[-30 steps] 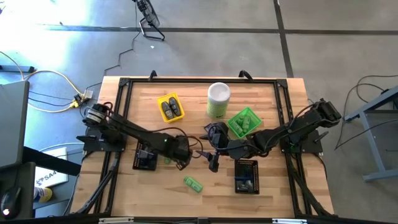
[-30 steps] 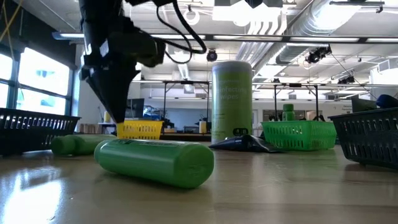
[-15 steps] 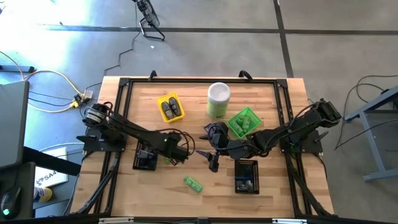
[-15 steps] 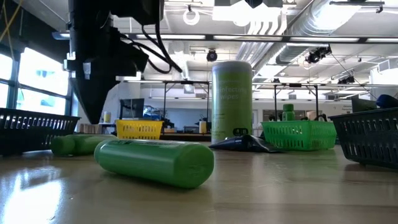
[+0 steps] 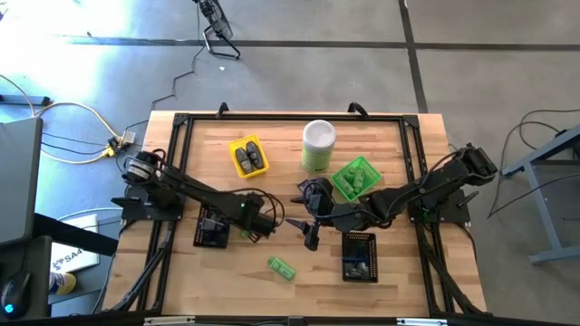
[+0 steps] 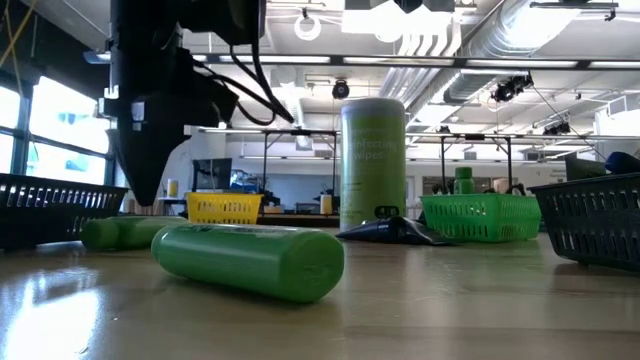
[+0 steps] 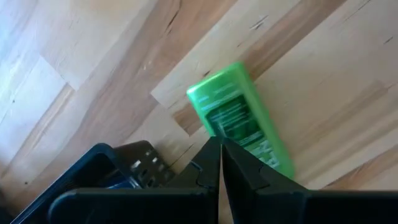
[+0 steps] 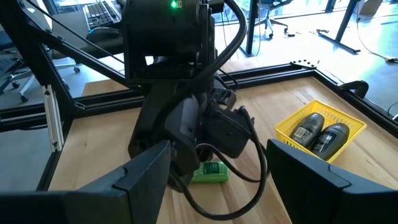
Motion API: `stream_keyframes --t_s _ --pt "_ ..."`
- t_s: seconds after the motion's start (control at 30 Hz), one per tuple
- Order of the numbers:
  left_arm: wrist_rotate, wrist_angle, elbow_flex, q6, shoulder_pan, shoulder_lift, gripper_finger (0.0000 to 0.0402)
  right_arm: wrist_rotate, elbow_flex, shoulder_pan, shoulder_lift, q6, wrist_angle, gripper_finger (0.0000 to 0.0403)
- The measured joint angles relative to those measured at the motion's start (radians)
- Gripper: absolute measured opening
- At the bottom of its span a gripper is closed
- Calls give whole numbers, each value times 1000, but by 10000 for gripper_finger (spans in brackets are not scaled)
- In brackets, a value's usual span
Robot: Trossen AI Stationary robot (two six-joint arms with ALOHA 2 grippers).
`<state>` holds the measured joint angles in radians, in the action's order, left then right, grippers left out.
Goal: Pick & Place Travel size toiletries
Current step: Put the shampoo bottle bottle into the green bin
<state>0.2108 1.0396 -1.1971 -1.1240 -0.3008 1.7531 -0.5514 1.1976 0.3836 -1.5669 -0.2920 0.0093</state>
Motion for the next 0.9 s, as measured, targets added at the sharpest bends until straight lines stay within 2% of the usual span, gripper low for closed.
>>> stream_keyframes --t_s 0.33,0.53,0.8,0.9 --pt "-18 12 0 -4 0 0 12 0 0 0 0 0 1 258" --pt "-13 -70 40 -7 0 0 12 0 0 1 0 -1 0 258" --pt "-6 -79 57 -8 0 0 12 0 0 1 0 -1 0 258" --pt "-8 -139 57 -6 0 0 12 0 0 1 0 0 0 258"
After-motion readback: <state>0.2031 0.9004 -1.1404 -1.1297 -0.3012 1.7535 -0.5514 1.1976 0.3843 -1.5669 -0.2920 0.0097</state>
